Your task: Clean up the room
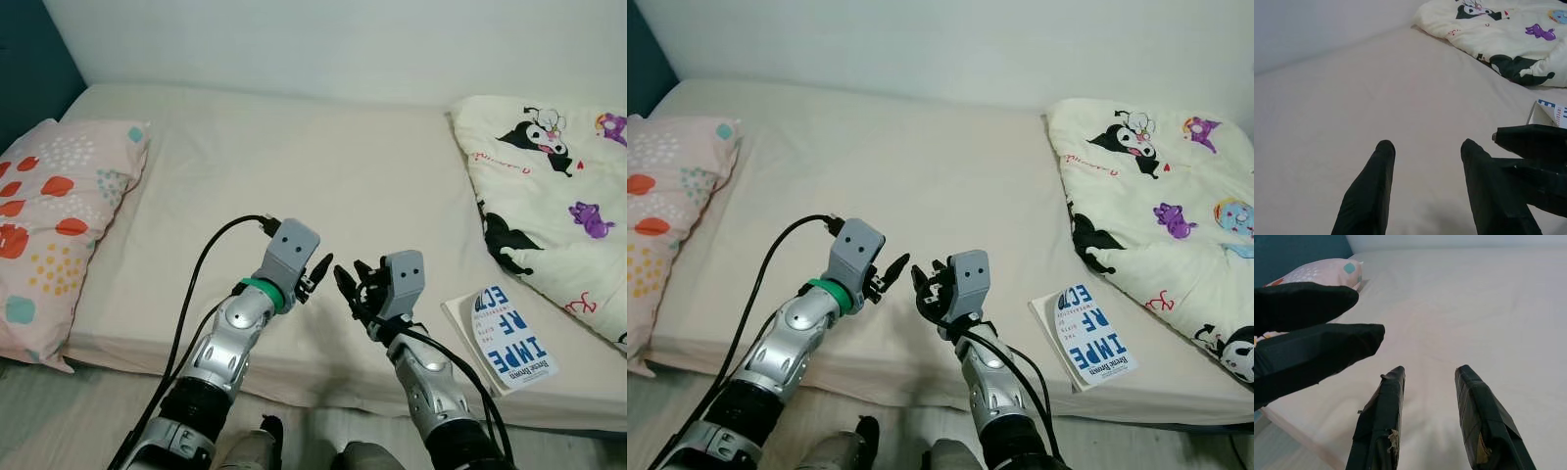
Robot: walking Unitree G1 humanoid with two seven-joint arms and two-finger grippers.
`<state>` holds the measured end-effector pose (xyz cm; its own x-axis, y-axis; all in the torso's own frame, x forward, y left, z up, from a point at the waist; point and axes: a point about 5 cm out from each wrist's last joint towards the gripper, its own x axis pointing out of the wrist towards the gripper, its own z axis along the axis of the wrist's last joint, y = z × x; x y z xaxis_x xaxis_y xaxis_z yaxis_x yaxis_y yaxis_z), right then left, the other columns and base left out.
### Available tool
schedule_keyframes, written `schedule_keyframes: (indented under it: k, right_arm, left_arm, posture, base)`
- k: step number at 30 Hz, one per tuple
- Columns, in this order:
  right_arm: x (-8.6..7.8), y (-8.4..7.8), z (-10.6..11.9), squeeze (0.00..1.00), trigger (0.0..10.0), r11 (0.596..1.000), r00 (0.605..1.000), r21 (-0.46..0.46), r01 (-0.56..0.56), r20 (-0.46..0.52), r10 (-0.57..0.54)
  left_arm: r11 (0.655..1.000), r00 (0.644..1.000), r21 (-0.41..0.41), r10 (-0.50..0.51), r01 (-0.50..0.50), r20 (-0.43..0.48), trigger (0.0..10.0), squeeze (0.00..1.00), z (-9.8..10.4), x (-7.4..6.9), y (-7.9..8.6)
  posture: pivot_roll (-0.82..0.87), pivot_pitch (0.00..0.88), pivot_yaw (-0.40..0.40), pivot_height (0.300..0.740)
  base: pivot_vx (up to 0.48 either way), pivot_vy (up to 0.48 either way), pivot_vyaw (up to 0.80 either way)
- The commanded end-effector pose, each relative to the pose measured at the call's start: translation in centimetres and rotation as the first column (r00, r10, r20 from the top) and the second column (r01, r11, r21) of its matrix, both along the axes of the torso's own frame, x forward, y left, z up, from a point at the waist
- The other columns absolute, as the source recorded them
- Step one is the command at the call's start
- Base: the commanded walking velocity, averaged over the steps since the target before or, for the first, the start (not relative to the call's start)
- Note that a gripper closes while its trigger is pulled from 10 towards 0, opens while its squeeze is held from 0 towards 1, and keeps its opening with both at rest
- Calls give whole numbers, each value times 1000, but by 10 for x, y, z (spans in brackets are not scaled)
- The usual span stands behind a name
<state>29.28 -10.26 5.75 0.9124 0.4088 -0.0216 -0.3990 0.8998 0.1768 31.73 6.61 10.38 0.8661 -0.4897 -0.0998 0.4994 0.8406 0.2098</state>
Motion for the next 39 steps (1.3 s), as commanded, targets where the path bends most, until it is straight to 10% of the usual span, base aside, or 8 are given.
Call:
schedule_keyframes:
  k: [1, 39]
  right_arm:
    - [-3, -1, -5, 0, 10000, 1000, 1000, -4, 5, -25, -5]
    - [0, -11, -8, 0, 10000, 997, 995, -12, 77, -59, -77]
  left_arm:
    - [1000, 1000, 1, -19, 19, -17, 10000, 0, -5, -2, -2]
    - [1000, 999, -12, -7, 7, -42, 10000, 0, -8, -1, -4]
  posture:
    - [-64, 16, 24, 740]
    - [-70, 27, 20, 740]
  base:
    - [0, -386, 0]
    - [0, -259, 0]
